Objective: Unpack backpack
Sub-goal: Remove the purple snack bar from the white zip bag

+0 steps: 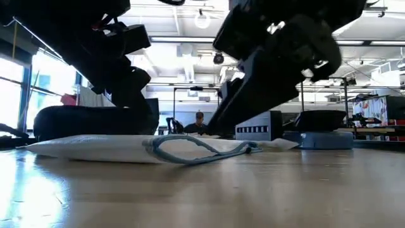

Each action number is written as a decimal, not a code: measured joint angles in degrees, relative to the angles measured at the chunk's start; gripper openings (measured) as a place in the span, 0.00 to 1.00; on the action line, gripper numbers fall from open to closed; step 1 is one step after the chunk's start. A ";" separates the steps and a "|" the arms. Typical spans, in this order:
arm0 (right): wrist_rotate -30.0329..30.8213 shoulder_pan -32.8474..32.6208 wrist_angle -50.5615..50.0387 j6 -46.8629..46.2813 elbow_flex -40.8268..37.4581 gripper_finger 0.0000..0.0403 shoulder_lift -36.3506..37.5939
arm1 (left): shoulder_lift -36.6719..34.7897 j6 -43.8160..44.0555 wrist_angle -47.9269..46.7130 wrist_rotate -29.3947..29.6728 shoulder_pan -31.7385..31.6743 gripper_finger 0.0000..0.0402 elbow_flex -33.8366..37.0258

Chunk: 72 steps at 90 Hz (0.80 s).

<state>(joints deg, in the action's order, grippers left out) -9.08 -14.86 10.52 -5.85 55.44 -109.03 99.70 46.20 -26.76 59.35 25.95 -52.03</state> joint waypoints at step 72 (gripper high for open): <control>16.95 0.27 9.65 -5.95 0.00 0.40 -4.18 | -0.22 13.16 -19.69 -18.52 7.35 0.03 -3.03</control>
<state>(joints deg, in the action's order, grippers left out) 7.87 -14.59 20.17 -11.79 55.44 -113.21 99.48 59.36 -46.44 40.82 33.30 -55.07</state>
